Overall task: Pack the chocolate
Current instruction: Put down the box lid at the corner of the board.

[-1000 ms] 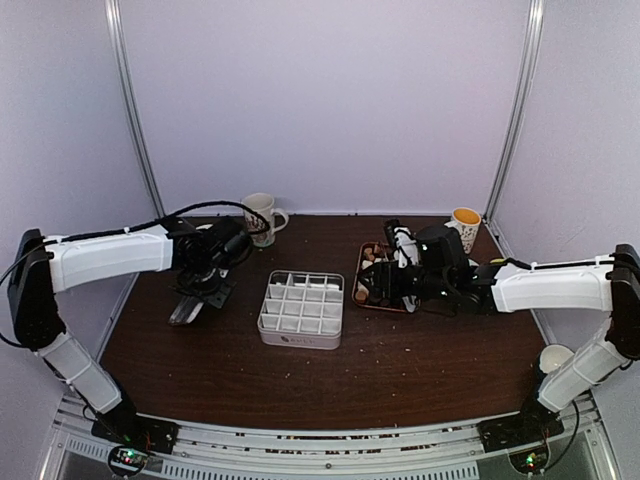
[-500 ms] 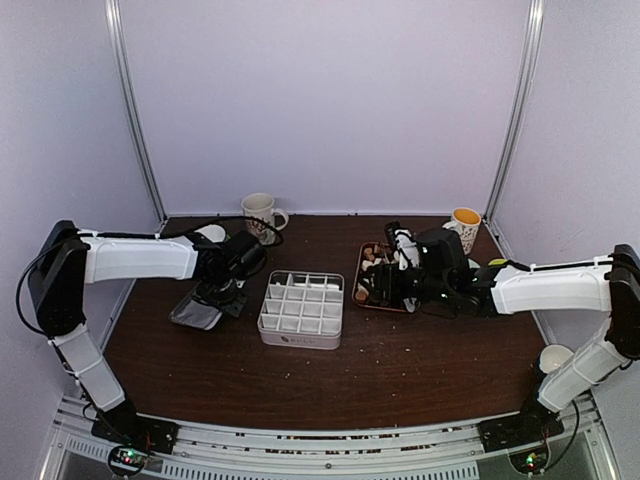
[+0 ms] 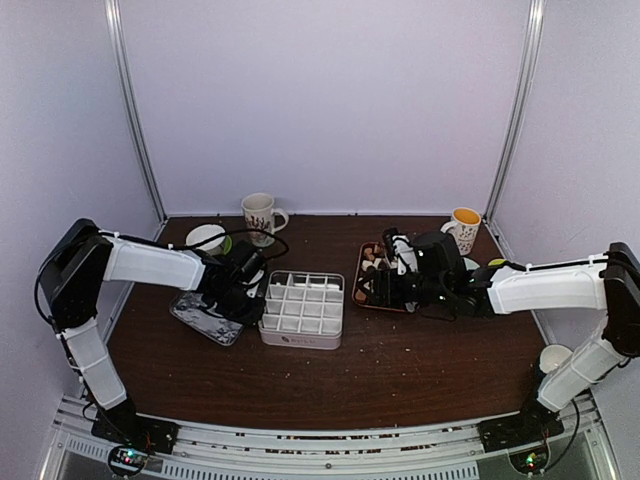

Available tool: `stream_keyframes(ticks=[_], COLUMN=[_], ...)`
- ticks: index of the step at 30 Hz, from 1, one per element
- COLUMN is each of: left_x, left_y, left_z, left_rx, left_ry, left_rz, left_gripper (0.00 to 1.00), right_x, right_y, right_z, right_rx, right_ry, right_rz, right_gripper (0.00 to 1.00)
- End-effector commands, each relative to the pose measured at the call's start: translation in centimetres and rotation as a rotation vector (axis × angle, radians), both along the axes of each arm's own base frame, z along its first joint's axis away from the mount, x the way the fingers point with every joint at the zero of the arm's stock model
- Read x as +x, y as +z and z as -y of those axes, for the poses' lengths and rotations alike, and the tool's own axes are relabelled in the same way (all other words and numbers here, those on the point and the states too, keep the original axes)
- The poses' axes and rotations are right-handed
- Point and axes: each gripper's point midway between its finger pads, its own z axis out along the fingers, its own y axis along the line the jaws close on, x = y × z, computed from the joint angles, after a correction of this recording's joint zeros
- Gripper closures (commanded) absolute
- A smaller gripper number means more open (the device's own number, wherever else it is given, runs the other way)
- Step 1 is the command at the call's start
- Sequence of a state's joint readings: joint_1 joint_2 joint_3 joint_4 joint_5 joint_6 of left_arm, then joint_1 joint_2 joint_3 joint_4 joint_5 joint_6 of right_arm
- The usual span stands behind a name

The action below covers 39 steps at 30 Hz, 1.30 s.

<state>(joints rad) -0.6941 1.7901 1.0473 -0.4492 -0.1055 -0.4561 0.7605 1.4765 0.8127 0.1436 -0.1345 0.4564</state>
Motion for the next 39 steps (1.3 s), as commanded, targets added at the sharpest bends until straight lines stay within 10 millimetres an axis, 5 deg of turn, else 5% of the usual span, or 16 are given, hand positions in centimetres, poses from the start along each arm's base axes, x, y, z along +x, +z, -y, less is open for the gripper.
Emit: stream_keyframes(ticks=[1, 4, 20, 33, 39], left_x=[0.9, 1.2, 1.3, 0.9, 1.2], left_y=[-0.4, 0.0, 9.0, 10.0, 10.4], left_z=[1.5, 0.7, -1.4, -1.0, -1.2], left_rx=[-0.147, -0.156, -0.299, -0.371, -0.398], left_ry=[0.014, 0.037, 0.081, 0.06, 0.089], left_rz=[-0.007, 0.02, 0.335, 0.385, 0.417], left_gripper=[0.71, 0.69, 0.7, 0.66, 0.36], right_x=[0.1, 0.3, 0.8, 0.8, 0.6], right_y=[-0.1, -0.7, 0.2, -0.6, -0.2], right_z=[-0.1, 0.1, -0.9, -0.6, -0.5], right_rx=[0.004, -0.004, 0.006, 0.005, 0.009], right_ry=[0.003, -0.011, 0.01, -0.009, -0.008], right_rz=[-0.017, -0.029, -0.05, -0.064, -0.059], right_gripper=[0.32, 0.32, 0.32, 0.32, 0.32])
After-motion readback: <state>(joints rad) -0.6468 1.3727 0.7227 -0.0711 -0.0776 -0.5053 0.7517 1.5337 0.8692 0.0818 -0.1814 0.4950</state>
